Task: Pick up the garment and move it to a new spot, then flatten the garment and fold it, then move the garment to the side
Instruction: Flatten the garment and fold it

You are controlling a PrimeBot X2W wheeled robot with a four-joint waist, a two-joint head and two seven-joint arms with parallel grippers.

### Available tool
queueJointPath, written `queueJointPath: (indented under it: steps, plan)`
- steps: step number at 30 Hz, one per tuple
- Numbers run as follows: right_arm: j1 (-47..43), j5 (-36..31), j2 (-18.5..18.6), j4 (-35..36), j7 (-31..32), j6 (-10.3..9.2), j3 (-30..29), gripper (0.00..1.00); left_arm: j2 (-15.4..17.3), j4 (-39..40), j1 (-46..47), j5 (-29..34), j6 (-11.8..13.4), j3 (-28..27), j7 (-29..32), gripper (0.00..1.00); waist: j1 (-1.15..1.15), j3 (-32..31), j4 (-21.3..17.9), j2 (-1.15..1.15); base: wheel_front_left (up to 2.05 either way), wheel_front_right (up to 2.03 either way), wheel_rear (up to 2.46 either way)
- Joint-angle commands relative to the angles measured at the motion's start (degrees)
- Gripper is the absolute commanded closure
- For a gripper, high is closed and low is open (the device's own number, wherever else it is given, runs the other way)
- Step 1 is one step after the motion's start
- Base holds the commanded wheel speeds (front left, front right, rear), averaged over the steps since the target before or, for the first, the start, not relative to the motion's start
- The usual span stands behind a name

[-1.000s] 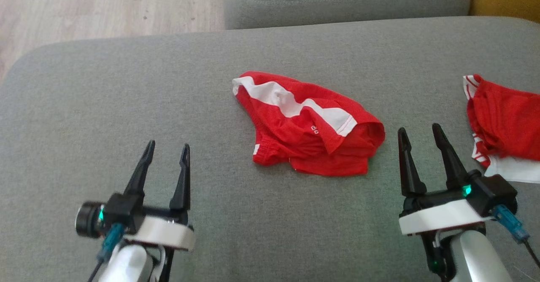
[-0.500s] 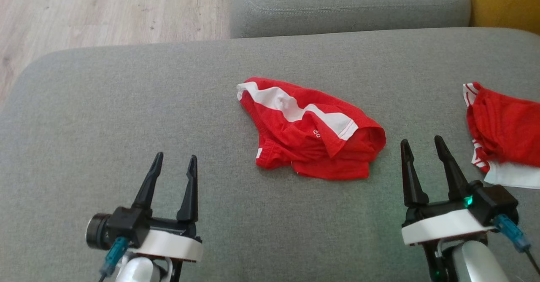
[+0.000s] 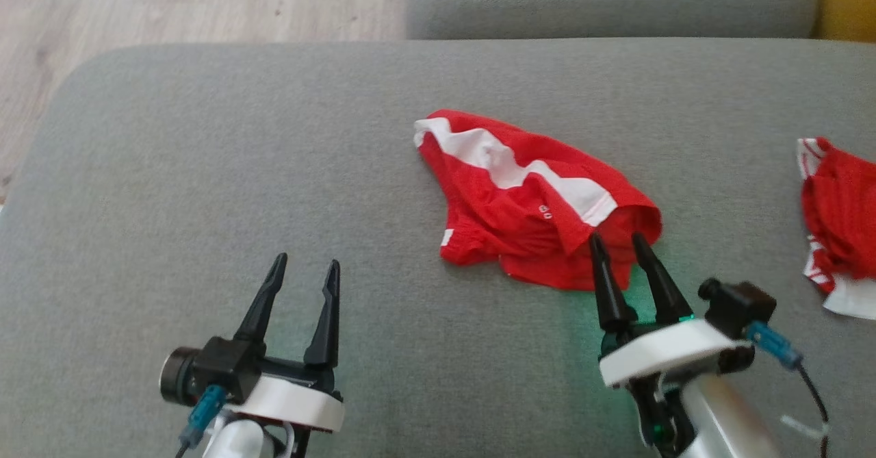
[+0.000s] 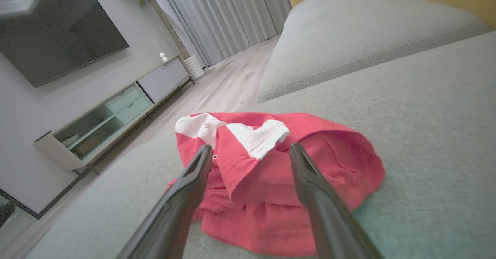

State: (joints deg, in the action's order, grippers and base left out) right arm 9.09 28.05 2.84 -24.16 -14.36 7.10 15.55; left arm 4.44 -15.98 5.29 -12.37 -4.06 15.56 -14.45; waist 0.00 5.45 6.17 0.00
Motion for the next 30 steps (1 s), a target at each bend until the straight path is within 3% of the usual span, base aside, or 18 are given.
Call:
queueJointPath:
  steps: [1, 9, 18, 19, 20, 21, 22, 30]
  plan:
    - [2.5, 0.7, 0.0, 1.0, -0.5, 0.39, 1.2, 0.0, -0.2, 1.5, 1.9, 0.5, 0.0, -1.9, -0.5, 0.0, 0.0, 0.6, 0.7, 0.0, 0.0, 0.0, 0.0]
    - [8.7, 9.7, 0.0, -7.2, 0.0, 0.39, 1.8, 0.0, -1.0, 0.2, 3.0, 1.1, -1.0, -2.0, -0.5, 0.0, 0.0, 2.2, 3.5, 0.0, 0.0, 0.0, 0.0]
    - [12.8, 11.1, 0.0, -10.0, -0.5, 0.39, 2.6, 0.0, -1.4, -0.4, 3.0, 1.6, -1.4, -2.5, -0.5, 0.0, 0.0, 2.8, 4.6, 0.0, 0.0, 0.0, 0.0]
    - [12.9, 11.2, 0.0, -10.1, -0.5, 0.39, 2.7, 0.04, -1.4, -0.4, 3.0, 1.7, -1.5, -2.6, -0.5, 0.0, 0.0, 2.8, 4.5, 0.0, 0.0, 0.0, 0.0]
    - [13.0, 11.3, 0.0, -10.3, -0.5, 0.39, 2.8, 0.35, -1.4, -0.5, 2.9, 1.8, -1.5, -2.7, -0.5, 0.0, 0.0, 2.7, 4.5, 0.0, 0.0, 0.0, 0.0]
    - [13.1, 11.3, 0.0, -10.5, -0.5, 0.39, 2.9, 0.84, -1.4, -0.5, 3.0, 1.8, -1.5, -2.7, -0.5, 0.0, 0.0, 2.7, 4.4, 0.0, 0.0, 0.0, 0.0]
    - [13.2, 11.1, 0.0, -10.8, -0.6, 0.39, 3.0, 1.0, -1.4, -0.6, 3.0, 1.8, -1.5, -2.8, -0.5, 0.0, 0.0, 2.6, 4.4, 0.0, 0.0, 0.0, 0.0]
    - [13.0, 9.4, 0.0, -8.2, -0.6, 0.39, 3.9, 1.0, -1.5, -0.8, 2.6, 1.8, -1.6, -3.6, -0.5, 0.0, 0.0, 1.7, 2.1, 0.0, 0.0, 0.0, 0.0]
